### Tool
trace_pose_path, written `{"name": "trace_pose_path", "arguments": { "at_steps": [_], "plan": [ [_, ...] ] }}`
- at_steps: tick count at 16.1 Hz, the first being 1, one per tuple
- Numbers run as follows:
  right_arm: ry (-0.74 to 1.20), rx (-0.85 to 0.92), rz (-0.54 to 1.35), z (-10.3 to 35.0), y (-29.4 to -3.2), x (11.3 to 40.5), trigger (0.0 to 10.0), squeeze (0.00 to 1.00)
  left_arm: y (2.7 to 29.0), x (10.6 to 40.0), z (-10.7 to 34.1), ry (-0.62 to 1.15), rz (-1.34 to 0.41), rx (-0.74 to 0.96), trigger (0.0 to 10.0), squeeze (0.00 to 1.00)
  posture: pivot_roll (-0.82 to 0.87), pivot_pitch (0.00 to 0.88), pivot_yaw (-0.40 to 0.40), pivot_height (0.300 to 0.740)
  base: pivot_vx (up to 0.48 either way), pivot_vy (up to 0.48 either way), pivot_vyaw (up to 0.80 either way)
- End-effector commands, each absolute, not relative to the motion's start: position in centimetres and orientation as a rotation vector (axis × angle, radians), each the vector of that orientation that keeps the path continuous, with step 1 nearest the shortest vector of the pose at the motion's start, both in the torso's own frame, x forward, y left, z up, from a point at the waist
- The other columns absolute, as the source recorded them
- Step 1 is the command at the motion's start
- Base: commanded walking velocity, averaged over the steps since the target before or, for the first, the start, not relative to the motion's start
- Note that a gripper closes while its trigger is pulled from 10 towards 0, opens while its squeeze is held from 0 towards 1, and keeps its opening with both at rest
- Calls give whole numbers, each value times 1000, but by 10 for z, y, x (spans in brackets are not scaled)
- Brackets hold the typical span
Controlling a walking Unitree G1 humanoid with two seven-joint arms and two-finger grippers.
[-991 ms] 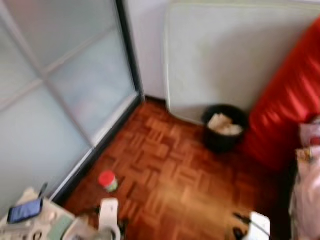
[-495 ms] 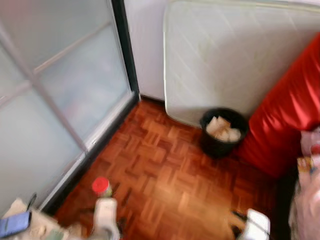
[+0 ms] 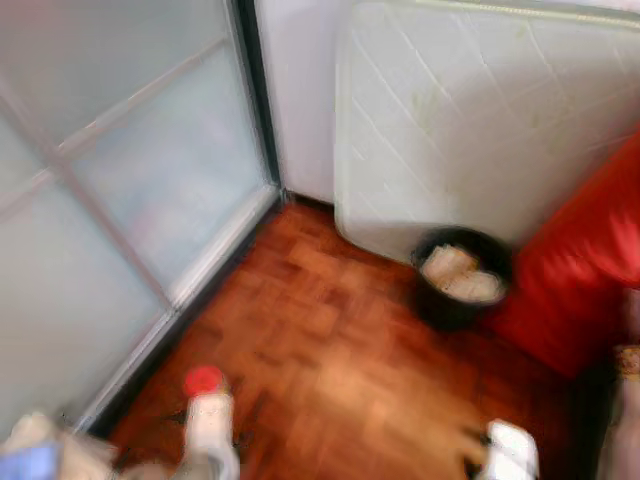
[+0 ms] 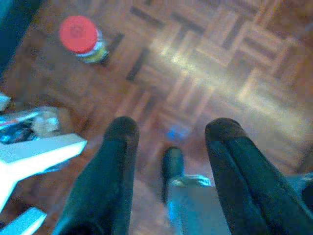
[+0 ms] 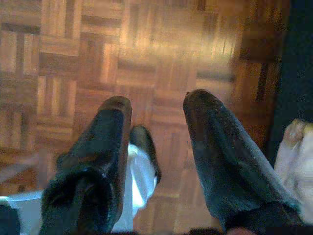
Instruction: Clean up the room
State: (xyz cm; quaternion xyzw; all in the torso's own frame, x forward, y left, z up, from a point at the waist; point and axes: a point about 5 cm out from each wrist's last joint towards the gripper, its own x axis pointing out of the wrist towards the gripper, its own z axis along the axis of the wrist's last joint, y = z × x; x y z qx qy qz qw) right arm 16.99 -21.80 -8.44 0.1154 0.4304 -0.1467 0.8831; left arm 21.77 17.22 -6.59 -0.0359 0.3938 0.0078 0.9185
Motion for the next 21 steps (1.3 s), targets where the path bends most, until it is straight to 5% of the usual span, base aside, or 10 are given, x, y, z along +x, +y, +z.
{"name": "trace_pose_path", "arguments": {
  "at_steps": [1, 21],
  "plan": [
    [904, 251, -274, -85, -206, 174, 10000, 0, 186, 208, -70, 843, 49, -53, 10000, 0, 49, 118, 17, 740, 311, 0, 613],
    [912, 241, -245, -87, -203, 170, 10000, 0, 186, 207, -71, 848, 41, -51, 10000, 0, 60, 80, 14, 740, 312, 0, 0]
  ]
}}
